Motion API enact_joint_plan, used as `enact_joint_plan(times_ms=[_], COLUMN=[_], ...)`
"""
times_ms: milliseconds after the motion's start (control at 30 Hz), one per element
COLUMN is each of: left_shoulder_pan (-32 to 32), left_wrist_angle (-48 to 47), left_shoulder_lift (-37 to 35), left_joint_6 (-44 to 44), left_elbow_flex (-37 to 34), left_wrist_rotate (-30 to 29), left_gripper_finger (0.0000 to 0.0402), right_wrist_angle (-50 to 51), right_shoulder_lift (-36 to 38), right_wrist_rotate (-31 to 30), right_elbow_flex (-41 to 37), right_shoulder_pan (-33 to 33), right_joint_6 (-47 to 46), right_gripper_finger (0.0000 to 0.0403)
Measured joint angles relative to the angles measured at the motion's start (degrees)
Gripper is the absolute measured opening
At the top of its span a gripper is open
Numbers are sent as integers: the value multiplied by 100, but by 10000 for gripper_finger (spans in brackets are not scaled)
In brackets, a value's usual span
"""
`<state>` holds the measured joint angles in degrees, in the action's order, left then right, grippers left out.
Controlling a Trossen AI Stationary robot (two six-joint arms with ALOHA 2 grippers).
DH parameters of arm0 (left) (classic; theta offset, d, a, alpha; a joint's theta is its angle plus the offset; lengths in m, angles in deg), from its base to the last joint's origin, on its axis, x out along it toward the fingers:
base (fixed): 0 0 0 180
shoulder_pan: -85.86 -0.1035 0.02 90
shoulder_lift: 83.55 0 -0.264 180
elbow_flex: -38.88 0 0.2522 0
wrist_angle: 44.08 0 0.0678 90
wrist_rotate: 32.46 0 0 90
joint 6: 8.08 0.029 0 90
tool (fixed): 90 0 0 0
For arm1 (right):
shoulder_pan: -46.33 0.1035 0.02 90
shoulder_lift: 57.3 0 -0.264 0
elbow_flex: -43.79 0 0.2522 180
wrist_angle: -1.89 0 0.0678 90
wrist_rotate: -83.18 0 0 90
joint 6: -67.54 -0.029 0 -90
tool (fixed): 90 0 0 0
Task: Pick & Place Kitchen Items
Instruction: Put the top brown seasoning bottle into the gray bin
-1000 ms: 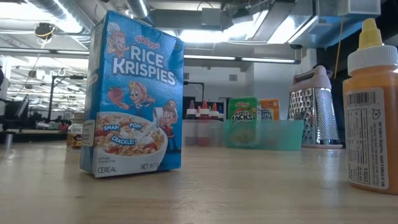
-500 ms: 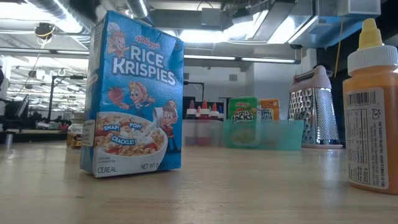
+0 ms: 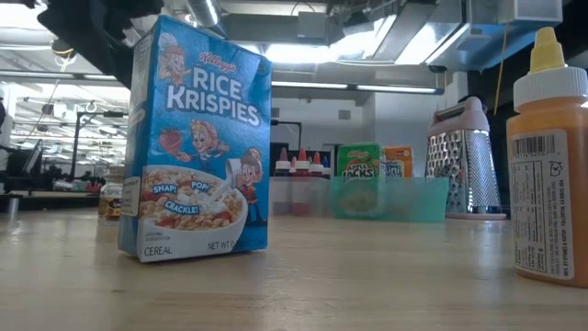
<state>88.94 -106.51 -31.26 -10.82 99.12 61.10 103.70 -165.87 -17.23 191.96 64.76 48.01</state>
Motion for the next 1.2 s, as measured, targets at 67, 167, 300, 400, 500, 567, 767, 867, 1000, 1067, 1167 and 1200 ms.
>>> enact_joint_plan(times_ms=[67, 167, 300, 400, 500, 567, 767, 867, 1000, 1067, 1167, 1200], left_shoulder_pan=[76, 230, 388, 471, 556, 602, 708, 709, 707, 707, 707, 707], left_wrist_angle=[476, 1120, 1757, 2034, 2196, 2203, 2344, 2516, 2497, 2547, 2744, 2813], left_shoulder_lift=[0, 2, 50, 136, 260, 357, 788, 1015, 1380, 1563, 1787, 1847], left_joint_6=[-4, 48, 155, 150, 95, 99, 65, 54, 52, 50, 24, -1], left_elbow_flex=[-248, -632, -1116, -1368, -1522, -1592, -1628, -1628, -1628, -1628, -1628, -1628], left_wrist_rotate=[199, 179, 125, 23, -200, -357, -651, -636, -602, -545, -534, -533], left_gripper_finger=[260, 258, 259, 259, 258, 258, 259, 258, 259, 260, 259, 258], right_wrist_angle=[75, 117, 180, 201, 199, 199, 199, 199, 197, 197, 196, 195], right_shoulder_lift=[0, 0, 0, 0, 0, 0, 0, 0, -2, -2, -2, -2], right_wrist_rotate=[-2, 0, 1, 0, 0, 0, 0, 0, 0, 0, 0, 2], right_elbow_flex=[0, 0, 0, 0, 0, 0, 0, 0, 0, 0, 0, 0], right_shoulder_pan=[40, 93, 128, 129, 129, 127, 127, 127, 127, 127, 127, 127], right_joint_6=[-66, -109, -112, -118, -109, -109, -98, -85, -85, -88, -103, -103], right_gripper_finger=[241, 241, 241, 241, 241, 241, 241, 241, 241, 241, 241, 241])
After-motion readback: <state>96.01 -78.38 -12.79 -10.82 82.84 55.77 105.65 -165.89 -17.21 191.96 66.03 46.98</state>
